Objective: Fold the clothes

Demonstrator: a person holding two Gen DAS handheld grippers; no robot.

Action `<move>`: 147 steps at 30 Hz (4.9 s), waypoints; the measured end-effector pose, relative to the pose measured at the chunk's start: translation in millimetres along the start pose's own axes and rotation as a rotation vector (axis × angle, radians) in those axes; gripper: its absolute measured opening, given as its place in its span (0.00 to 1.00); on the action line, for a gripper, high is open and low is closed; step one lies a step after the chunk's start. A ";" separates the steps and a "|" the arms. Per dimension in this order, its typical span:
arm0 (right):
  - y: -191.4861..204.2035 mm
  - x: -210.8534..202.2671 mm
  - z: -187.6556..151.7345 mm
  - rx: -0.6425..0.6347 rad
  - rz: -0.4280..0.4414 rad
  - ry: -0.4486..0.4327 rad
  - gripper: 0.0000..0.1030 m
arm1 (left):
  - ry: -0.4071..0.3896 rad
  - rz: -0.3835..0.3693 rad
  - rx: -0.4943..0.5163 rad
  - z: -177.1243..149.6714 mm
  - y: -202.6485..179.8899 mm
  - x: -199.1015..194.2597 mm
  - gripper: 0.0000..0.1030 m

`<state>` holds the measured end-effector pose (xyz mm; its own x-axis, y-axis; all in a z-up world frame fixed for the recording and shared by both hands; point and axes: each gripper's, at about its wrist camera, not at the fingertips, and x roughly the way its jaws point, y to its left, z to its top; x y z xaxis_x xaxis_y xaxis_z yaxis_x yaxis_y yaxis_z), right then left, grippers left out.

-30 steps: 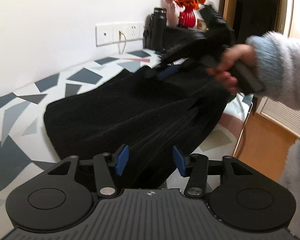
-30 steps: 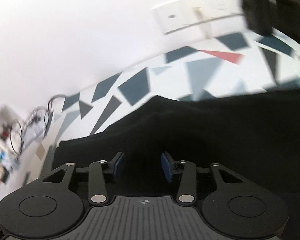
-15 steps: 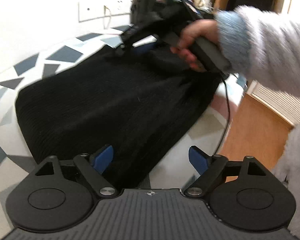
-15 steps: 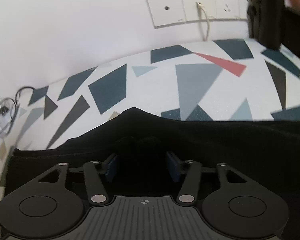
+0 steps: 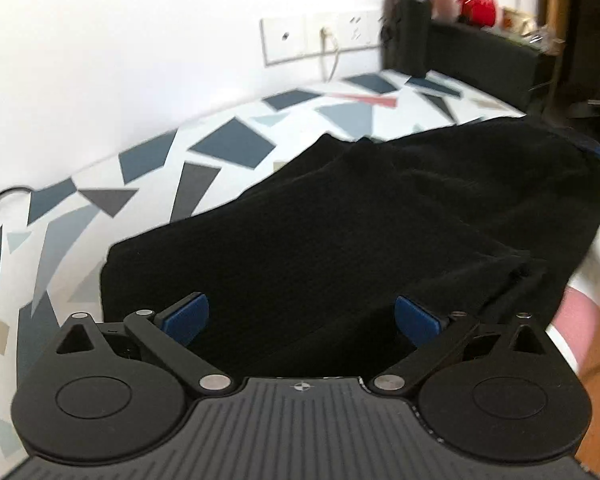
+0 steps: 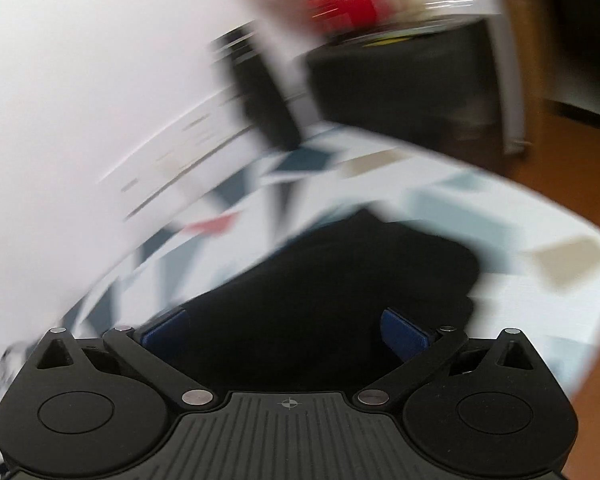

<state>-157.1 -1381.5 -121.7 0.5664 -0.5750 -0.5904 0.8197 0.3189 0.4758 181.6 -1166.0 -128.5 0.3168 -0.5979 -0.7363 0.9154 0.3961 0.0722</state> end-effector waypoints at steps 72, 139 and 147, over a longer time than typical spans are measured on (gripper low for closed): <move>238.2 -3.3 -66.8 -0.927 0.424 -0.117 0.31 | -0.017 0.021 -0.389 -62.0 101.6 -107.2 1.00; 192.8 -20.8 -120.9 -1.043 0.437 0.271 0.35 | 0.026 -0.047 -0.206 20.9 74.2 12.9 0.93; 166.4 20.2 -20.3 -0.716 0.314 0.197 0.58 | 0.023 -0.046 -0.236 9.1 84.4 6.4 0.97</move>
<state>-7.5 -1324.8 -67.7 0.7294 -0.2565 -0.6341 0.4376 0.8875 0.1444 263.2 -1142.7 -121.1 0.2679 -0.6038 -0.7507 0.8442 0.5227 -0.1192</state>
